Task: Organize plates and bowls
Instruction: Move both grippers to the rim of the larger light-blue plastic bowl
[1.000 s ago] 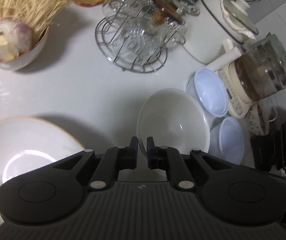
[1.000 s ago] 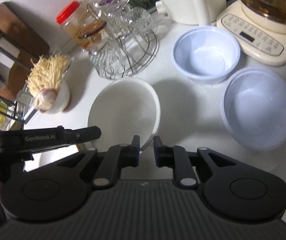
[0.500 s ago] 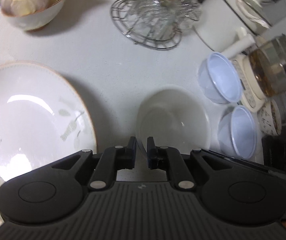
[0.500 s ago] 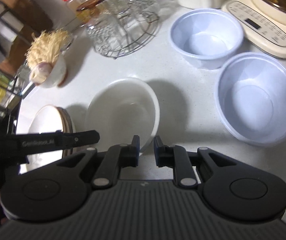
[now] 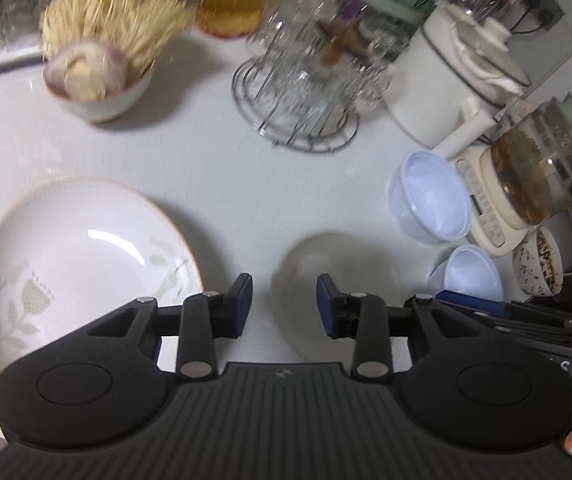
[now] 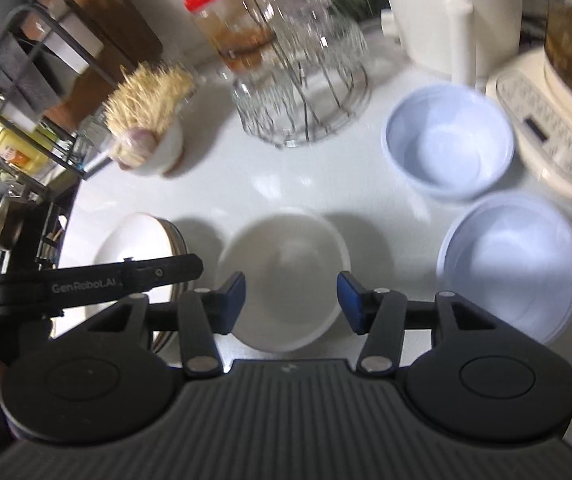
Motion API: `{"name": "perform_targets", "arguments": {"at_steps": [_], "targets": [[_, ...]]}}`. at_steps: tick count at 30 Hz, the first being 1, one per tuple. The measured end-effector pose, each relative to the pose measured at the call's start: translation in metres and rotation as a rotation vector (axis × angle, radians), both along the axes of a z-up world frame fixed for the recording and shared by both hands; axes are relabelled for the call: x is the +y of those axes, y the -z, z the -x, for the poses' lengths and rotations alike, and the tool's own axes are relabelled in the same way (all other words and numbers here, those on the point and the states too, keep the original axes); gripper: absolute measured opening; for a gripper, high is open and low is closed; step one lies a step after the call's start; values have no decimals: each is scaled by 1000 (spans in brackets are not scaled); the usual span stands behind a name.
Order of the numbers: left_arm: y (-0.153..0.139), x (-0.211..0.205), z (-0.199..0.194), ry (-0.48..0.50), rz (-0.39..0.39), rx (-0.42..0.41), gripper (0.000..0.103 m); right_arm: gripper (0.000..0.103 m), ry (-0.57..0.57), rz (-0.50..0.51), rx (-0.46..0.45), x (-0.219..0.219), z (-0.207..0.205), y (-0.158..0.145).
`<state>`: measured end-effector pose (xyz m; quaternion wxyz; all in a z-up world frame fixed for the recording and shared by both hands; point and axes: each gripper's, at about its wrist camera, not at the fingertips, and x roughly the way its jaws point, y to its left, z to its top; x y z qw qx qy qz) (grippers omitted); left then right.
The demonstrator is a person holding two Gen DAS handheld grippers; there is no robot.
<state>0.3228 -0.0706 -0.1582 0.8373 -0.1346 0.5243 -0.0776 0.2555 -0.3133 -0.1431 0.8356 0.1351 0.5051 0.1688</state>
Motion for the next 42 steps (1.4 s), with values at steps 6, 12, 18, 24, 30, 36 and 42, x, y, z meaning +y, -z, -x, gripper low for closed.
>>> {"name": "perform_targets", "arguments": {"at_steps": [6, 12, 18, 24, 30, 36, 42], "targets": [[-23, -25, -3, 35, 0, -61, 41, 53, 18, 25, -101, -21, 6, -26], [-41, -60, -5, 94, 1, -118, 41, 53, 69, 42, -177, -47, 12, -45], [-48, -91, -5, 137, 14, -127, 41, 53, 123, 59, -213, -74, 21, -47], [-37, -123, -11, 166, 57, -106, 41, 53, 207, 68, -193, -114, 26, -33], [-13, -158, -14, 205, 36, -58, 43, 53, 260, 83, -135, -143, 23, -6], [9, -179, -25, 219, 2, 18, 43, 53, 297, 65, -64, -162, 17, 20], [26, -191, -35, 209, -10, 76, 43, 53, 307, 8, 4, -170, 8, 38]]}}
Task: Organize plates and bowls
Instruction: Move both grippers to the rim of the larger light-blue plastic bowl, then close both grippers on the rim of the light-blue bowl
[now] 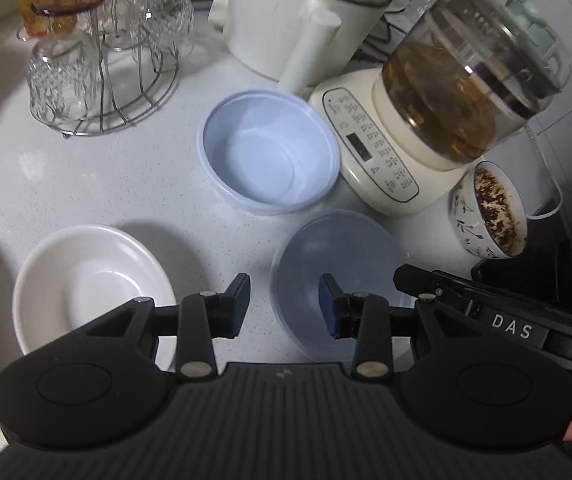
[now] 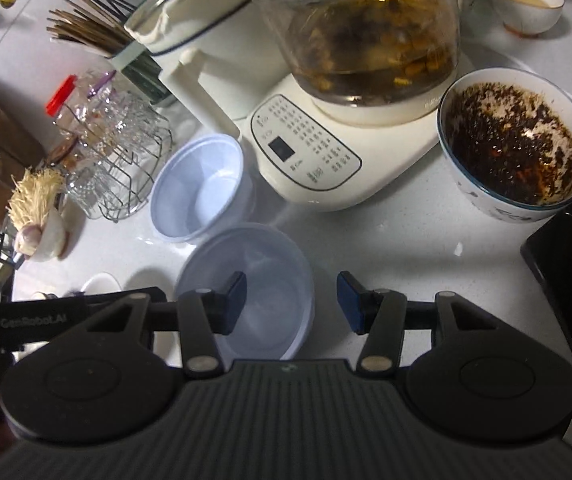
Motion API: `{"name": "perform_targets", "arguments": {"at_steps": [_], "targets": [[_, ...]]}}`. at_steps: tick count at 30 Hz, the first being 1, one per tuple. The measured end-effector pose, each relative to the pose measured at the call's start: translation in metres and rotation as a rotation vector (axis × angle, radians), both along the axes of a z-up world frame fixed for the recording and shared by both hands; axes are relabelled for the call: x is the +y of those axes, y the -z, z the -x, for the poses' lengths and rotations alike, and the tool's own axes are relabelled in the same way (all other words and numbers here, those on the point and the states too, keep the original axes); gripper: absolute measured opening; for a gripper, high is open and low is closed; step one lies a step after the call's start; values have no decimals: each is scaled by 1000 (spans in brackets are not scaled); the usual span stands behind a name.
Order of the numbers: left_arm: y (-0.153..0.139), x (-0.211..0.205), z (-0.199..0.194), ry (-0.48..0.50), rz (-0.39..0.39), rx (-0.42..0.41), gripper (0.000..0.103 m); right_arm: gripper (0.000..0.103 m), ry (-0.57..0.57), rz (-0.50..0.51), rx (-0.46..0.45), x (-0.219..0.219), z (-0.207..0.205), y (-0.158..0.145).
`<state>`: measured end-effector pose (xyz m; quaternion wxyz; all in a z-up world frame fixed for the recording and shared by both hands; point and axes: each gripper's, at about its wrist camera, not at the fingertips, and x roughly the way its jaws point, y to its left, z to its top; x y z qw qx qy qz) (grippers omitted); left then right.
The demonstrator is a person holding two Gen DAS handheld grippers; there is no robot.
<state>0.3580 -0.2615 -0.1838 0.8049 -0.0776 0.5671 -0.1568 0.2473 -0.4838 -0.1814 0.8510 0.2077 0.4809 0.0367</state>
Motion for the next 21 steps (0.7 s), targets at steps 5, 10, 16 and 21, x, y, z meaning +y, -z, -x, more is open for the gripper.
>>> {"name": "perform_targets", "arguments": {"at_steps": [5, 10, 16, 21], "targets": [[17, -6, -12, -34, -26, 55, 43, 47, -25, -3, 22, 1, -10, 10], [25, -10, -16, -22, -42, 80, 33, 38, -28, -21, 58, -1, -16, 24], [34, -14, -15, 6, -110, 73, 9, 20, -13, -53, 65, 3, -18, 33], [35, -8, -14, -2, -88, 64, 7, 14, -9, -33, 62, 6, -18, 33]]}}
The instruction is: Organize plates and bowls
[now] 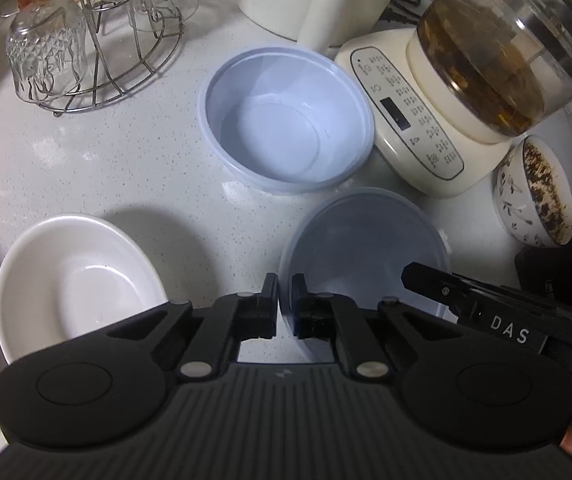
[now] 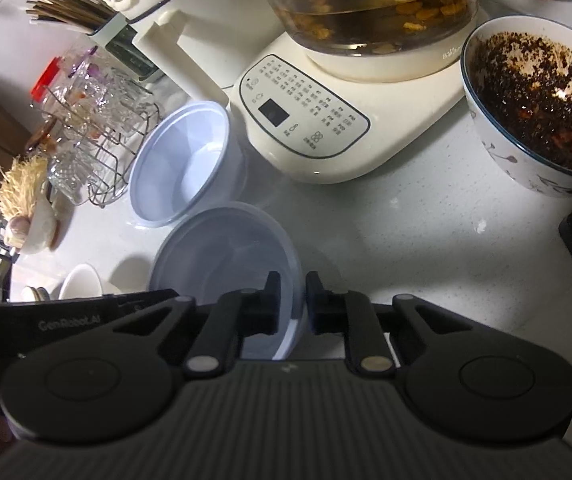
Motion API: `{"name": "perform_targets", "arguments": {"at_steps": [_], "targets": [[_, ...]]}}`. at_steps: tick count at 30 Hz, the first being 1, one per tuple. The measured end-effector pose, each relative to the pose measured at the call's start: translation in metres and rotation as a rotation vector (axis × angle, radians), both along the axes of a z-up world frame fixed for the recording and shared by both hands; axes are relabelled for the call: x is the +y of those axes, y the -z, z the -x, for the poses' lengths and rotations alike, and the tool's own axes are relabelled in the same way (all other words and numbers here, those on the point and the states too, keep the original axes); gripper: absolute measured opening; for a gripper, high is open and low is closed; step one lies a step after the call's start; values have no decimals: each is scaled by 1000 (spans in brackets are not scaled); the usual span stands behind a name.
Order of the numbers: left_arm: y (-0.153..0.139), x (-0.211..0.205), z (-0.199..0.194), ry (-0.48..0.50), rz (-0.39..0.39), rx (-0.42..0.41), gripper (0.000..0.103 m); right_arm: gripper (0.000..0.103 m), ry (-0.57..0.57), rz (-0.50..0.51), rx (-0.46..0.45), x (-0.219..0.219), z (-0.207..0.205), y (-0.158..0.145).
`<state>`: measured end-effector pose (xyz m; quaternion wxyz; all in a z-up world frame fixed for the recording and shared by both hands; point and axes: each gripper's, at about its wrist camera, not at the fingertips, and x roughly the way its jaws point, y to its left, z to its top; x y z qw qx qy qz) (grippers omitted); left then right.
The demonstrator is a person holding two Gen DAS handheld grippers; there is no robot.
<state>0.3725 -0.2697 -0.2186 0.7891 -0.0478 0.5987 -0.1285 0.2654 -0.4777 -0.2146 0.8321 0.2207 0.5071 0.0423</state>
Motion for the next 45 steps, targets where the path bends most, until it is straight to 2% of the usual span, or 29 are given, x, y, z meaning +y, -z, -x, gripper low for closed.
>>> {"name": "perform_targets", "arguments": {"at_steps": [9, 13, 24, 27, 31, 38, 45], "targets": [[-24, 21, 1, -44, 90, -4, 7, 14, 24, -12, -5, 6, 12, -19], [-47, 32, 3, -37, 89, -47, 7, 14, 53, -38, -20, 14, 16, -35], [-97, 75, 12, -101, 184, -132, 7, 15, 45, -65, -81, 43, 21, -77], [-109, 82, 16, -94, 173, -169, 7, 15, 30, -68, -111, 50, 23, -89], [-119, 98, 21, -123, 198, -199, 7, 16, 18, -60, -144, 61, 25, -99], [-127, 132, 28, -209, 184, -258, 8, 16, -56, -26, -188, 99, 12, -107], [-115, 170, 36, -295, 168, -244, 8, 16, -135, -24, -173, 135, 3, -101]]}}
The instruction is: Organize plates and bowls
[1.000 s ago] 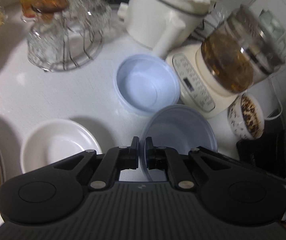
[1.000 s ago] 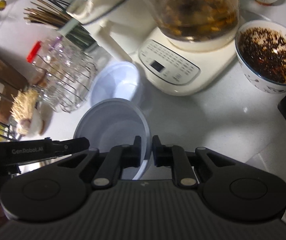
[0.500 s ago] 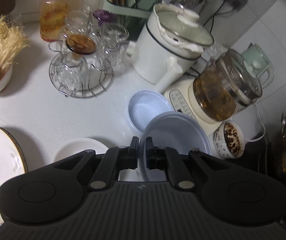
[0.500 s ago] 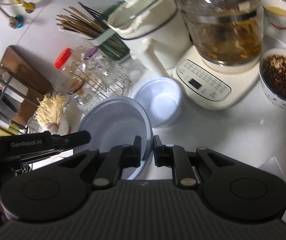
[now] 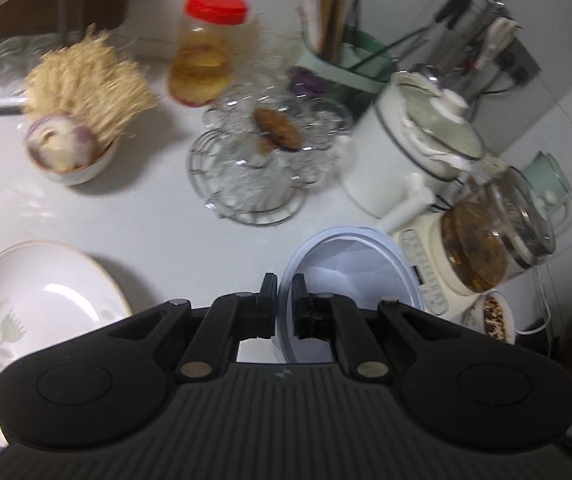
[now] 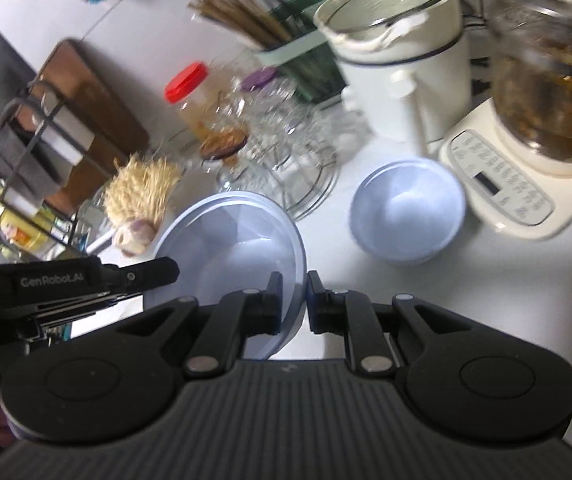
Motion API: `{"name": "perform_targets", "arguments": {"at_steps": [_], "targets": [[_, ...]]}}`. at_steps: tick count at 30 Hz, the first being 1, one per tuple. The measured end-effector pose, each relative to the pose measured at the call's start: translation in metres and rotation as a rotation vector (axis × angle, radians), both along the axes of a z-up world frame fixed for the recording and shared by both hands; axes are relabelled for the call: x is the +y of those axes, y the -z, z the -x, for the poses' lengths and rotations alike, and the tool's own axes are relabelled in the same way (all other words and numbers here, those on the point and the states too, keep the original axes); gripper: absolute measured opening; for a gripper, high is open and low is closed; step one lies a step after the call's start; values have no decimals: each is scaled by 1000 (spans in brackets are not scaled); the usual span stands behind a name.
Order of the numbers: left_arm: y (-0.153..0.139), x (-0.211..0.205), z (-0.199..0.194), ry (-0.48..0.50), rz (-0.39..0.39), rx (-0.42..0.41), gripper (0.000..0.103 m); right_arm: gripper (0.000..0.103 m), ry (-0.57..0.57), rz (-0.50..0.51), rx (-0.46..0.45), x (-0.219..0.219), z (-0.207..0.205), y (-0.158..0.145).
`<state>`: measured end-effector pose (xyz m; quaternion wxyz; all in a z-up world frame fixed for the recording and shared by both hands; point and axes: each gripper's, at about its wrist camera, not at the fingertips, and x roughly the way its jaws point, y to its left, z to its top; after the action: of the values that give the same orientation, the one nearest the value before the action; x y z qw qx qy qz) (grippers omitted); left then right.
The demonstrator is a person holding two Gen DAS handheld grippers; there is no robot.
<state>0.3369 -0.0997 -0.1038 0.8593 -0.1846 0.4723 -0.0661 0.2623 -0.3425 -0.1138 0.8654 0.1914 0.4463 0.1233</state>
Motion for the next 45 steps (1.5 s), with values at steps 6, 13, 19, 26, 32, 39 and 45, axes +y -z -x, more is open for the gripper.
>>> {"name": "perform_targets", "arguments": {"at_steps": [6, 13, 19, 26, 32, 39, 45], "targets": [[28, 18, 6, -36, -15, 68, 8, 16, -38, 42, 56, 25, -4, 17], [53, 21, 9, -36, -13, 115, 8, 16, -60, 91, 104, 37, -2, 36], [63, 15, 8, -25, -36, 127, 8, 17, -53, 108, 137, 39, -1, 47], [77, 17, 8, -24, -32, 155, 8, 17, -56, 129, 134, 42, 1, 52], [78, 19, 8, -33, -37, 146, 8, 17, -58, 116, 130, 42, 0, 53], [78, 20, 8, -2, -21, 168, 10, 50, -60, 125, 129, 42, 1, 51], [56, 21, 11, 32, -34, 110, 33, 53, -51, 119, 109, 41, 4, 44]]}}
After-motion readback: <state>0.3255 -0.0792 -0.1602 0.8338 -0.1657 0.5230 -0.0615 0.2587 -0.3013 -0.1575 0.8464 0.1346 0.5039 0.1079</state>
